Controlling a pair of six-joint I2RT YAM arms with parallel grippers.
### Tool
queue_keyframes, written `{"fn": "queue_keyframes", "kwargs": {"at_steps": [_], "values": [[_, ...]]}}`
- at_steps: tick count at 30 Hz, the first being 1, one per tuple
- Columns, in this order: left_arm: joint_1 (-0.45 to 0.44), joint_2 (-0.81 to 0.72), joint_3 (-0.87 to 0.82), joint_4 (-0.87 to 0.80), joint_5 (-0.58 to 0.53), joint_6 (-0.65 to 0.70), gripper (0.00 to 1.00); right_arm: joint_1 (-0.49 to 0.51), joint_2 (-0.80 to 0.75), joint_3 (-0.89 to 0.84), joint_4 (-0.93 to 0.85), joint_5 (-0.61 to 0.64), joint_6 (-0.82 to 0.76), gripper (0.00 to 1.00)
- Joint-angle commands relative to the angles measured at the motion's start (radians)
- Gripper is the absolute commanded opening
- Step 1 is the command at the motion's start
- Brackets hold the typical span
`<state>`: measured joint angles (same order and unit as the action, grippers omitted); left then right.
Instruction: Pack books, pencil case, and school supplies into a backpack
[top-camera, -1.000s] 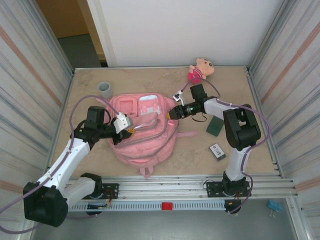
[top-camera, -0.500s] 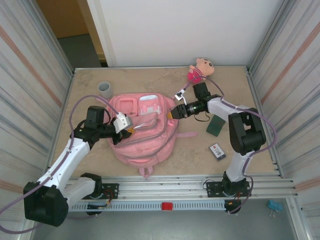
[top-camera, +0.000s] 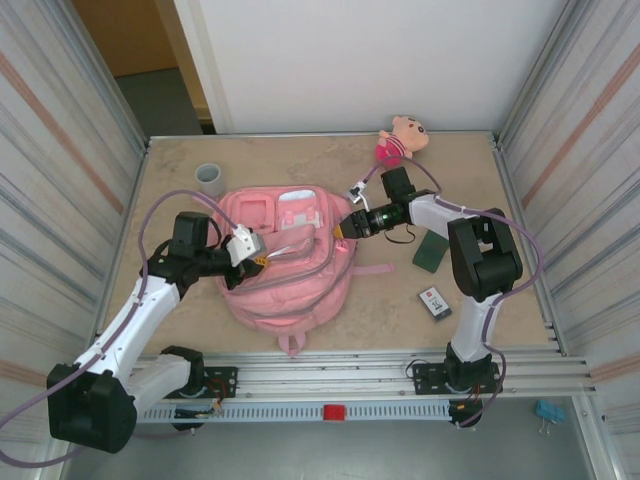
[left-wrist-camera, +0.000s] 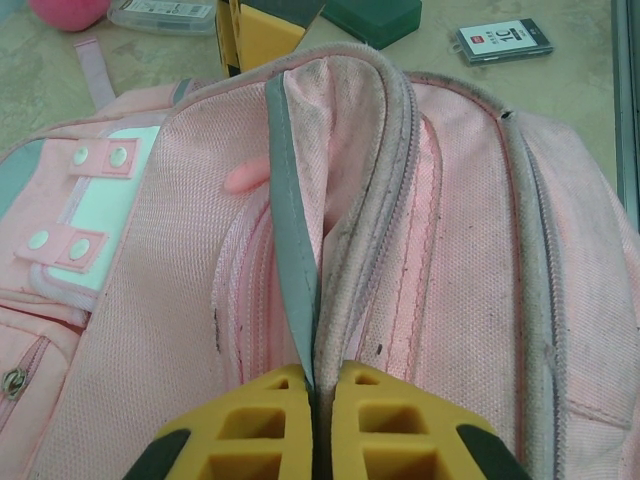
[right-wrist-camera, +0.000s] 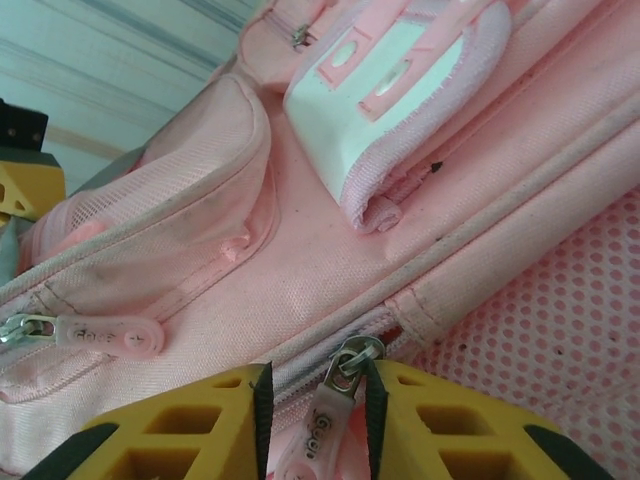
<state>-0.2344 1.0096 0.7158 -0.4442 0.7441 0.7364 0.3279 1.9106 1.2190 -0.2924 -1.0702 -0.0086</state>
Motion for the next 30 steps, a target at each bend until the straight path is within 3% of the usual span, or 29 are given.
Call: {"fn": "queue_keyframes", "kwargs": {"at_steps": [1, 7, 20, 25, 30], "values": [[0.014, -0.007, 0.053, 0.088, 0.064, -0.002, 0.0, 0.007, -0.015, -0.001, 0.01, 0.0, 0.023, 0.44], [0.015, -0.018, 0.051, 0.091, 0.059, -0.003, 0.0, 0.015, 0.0, 0.015, -0.005, 0.027, 0.025, 0.39], [0.015, -0.038, 0.047, 0.095, 0.014, -0.004, 0.0, 0.009, -0.125, -0.033, -0.011, 0.084, 0.039, 0.01], [0.014, -0.036, 0.05, 0.091, -0.049, -0.006, 0.0, 0.01, -0.206, -0.051, -0.017, 0.135, 0.062, 0.0], [-0.05, -0.024, 0.082, 0.084, -0.244, -0.066, 0.0, 0.024, -0.257, -0.055, -0.056, 0.125, 0.096, 0.0]]}}
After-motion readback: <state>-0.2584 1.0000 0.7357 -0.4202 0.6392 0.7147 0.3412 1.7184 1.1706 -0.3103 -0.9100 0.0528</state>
